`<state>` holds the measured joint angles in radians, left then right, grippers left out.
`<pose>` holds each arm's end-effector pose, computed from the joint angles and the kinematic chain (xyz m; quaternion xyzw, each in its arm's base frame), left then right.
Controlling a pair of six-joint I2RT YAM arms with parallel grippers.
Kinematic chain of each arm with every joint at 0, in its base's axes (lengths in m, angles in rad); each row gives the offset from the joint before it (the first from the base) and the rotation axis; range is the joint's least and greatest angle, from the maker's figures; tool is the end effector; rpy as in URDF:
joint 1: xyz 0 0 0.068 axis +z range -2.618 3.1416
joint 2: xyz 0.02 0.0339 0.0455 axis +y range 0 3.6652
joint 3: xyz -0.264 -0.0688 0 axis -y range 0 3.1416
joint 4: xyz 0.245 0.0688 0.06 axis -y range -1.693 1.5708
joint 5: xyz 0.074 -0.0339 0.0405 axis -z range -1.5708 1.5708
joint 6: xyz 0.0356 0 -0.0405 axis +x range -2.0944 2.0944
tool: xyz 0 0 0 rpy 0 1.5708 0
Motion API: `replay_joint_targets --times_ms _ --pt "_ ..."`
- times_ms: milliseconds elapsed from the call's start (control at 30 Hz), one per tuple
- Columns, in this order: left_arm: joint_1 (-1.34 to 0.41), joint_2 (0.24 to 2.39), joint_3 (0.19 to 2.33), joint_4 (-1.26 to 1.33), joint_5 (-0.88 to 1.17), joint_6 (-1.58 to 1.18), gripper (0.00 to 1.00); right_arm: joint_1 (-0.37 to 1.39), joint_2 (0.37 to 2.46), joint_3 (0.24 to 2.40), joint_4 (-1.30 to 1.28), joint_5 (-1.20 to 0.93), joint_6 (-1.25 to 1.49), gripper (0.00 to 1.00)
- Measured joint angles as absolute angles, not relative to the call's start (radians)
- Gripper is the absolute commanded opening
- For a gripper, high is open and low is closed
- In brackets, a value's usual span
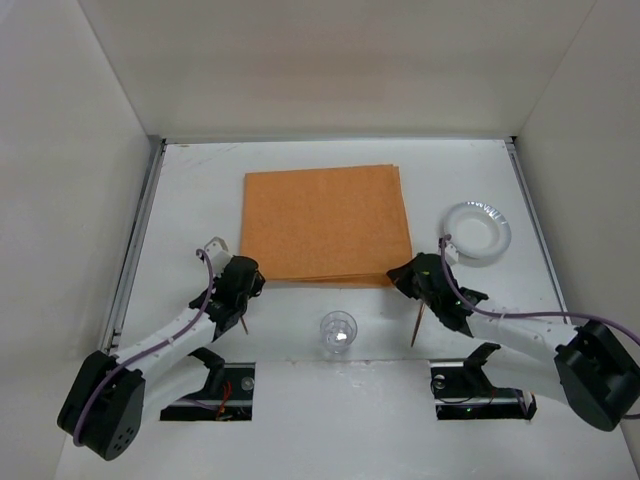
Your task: Set the dinner table for one person
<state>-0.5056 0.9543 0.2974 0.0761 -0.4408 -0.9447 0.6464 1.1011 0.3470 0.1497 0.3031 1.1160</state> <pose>0.1708 -0.0772 0.1685 -0.2884 0.8155 -0.1635 0.4745 0.1732 0.1174 0.1635 0.2719 0.8350 0.2693 0.3953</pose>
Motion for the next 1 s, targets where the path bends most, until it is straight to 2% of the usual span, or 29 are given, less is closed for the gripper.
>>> replay_joint_targets --times_ms 200,267,433,500,600,767,1000 --pt "-0.51 0.951 0.29 0.044 -0.442 -0.95 0.06 0.683 1.037 0.322 0.097 0.316 1.153 0.01" --pt "-0.511 0.951 0.29 0.04 -0.439 -0.952 0.11 0.685 1.035 0.31 0.094 0.316 1.164 0.03" --pt "-0.532 0.893 0.289 -0.008 -0.484 -0.938 0.38 0.688 1.008 0.297 0.042 0.34 1.161 0.39" --pt "-0.547 0.836 0.289 -0.033 -0.518 -0.927 0.44 0.687 0.982 0.299 0.012 0.347 1.14 0.48" --pt "-0.587 0.753 0.292 -0.057 -0.571 -0.897 0.48 0.687 0.941 0.317 -0.034 0.355 1.105 0.56" --pt "-0.664 0.696 0.326 -0.054 -0.648 -0.844 0.52 0.655 0.891 0.375 -0.073 0.359 1.047 0.61" --pt "-0.678 0.811 0.333 0.176 -0.644 -0.736 0.47 0.413 0.883 0.419 -0.068 0.344 0.962 0.62"
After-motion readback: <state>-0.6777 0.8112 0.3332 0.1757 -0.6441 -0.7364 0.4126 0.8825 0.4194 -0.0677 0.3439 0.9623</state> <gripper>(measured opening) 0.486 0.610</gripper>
